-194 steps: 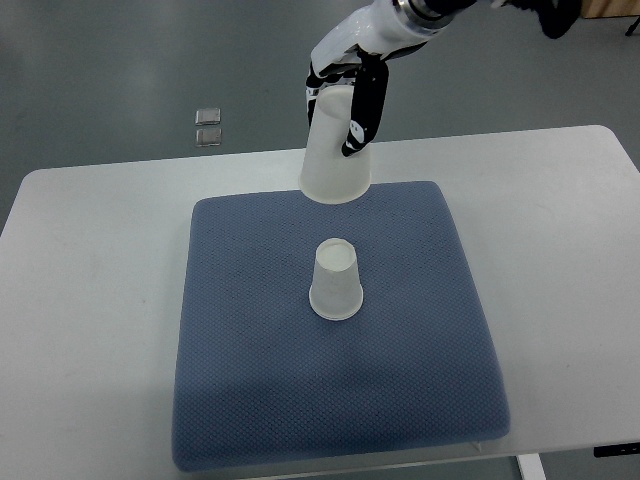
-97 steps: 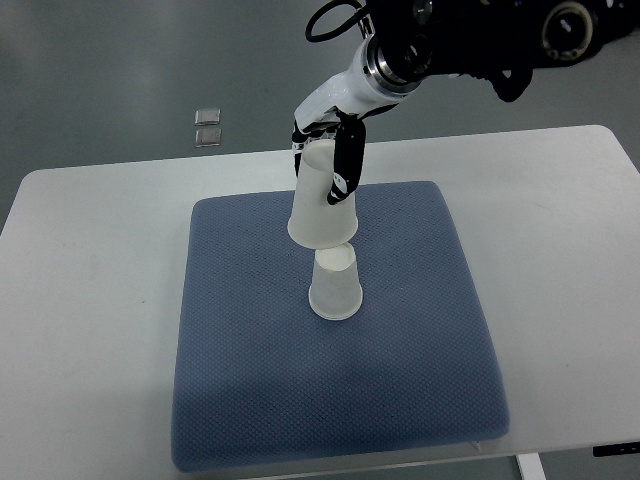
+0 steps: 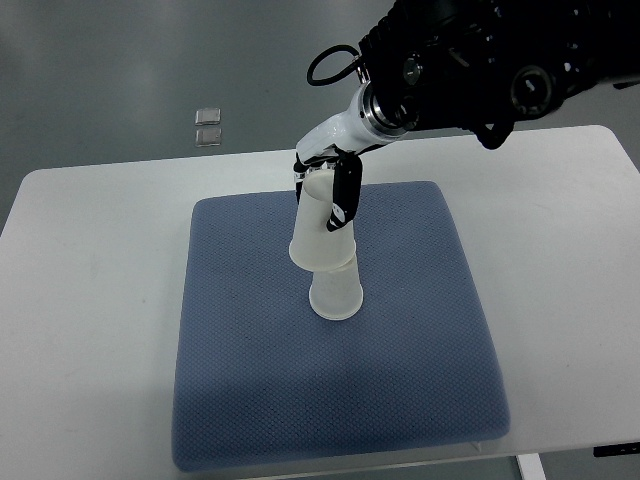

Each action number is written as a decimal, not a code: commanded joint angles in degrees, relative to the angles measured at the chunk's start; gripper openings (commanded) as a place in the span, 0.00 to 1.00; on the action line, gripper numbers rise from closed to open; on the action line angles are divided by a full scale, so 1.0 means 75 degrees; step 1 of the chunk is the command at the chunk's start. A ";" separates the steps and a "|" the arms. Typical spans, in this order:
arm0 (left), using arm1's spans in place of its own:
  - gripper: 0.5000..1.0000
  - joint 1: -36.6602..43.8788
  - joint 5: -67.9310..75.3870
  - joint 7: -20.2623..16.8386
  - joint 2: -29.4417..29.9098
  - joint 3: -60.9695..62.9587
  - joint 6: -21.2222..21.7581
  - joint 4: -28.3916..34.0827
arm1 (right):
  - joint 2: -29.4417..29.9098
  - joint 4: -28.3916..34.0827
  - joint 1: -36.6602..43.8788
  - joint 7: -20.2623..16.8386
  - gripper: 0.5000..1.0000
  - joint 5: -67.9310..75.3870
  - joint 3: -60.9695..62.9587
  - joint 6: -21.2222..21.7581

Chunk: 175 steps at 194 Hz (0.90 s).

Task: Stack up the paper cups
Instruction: 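Lower the held cup down over the cup on the mat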

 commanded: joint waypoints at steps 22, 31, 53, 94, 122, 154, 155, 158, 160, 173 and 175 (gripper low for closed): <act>1.00 0.0001 0.0001 -0.0002 0.0000 0.0000 0.0000 0.0001 | 0.0007 0.0001 -0.0132 -0.0001 0.32 -0.0022 -0.0039 -0.0074; 1.00 0.0001 0.0001 -0.0002 0.0000 0.0000 0.0000 0.0001 | 0.0018 0.0001 -0.0143 -0.0001 0.32 -0.0022 -0.0039 -0.0086; 1.00 -0.0011 0.0001 -0.0002 0.0000 0.0000 0.0000 -0.0011 | 0.0018 0.0001 -0.0237 -0.0001 0.33 -0.0022 -0.0039 -0.0168; 1.00 0.0001 0.0001 -0.0002 0.0000 0.0000 0.0000 0.0001 | 0.0018 0.0001 -0.0413 -0.0001 0.34 -0.0022 -0.0086 -0.0285; 1.00 -0.0011 0.0001 -0.0002 0.0000 0.0000 0.0000 -0.0011 | 0.0018 0.0001 -0.0589 -0.0001 0.34 -0.0022 -0.0097 -0.0461; 1.00 -0.0011 0.0001 -0.0002 0.0000 0.0000 0.0000 0.0001 | 0.0030 0.0001 -0.0659 -0.0001 0.34 -0.0034 -0.0097 -0.0496; 1.00 -0.0011 0.0001 -0.0002 0.0000 0.0000 0.0000 0.0001 | 0.0030 0.0001 -0.0659 -0.0001 0.34 -0.0034 -0.0097 -0.0496; 1.00 0.0001 0.0001 -0.0002 0.0000 0.0000 0.0000 0.0001 | 0.0030 0.0001 -0.0659 -0.0001 0.35 -0.0034 -0.0097 -0.0496; 1.00 -0.0011 0.0001 -0.0002 0.0000 0.0000 0.0000 0.0001 | 0.0030 -0.0011 -0.0671 -0.0001 0.35 -0.0034 -0.0097 -0.0496; 1.00 0.0001 0.0001 -0.0002 0.0000 0.0000 0.0000 0.0001 | 0.0030 0.0001 -0.0694 -0.0001 0.36 -0.0034 -0.0109 -0.0496; 1.00 0.0001 0.0001 -0.0002 0.0000 0.0000 0.0000 0.0001 | 0.0030 0.0001 -0.0694 -0.0001 0.36 -0.0034 -0.0109 -0.0496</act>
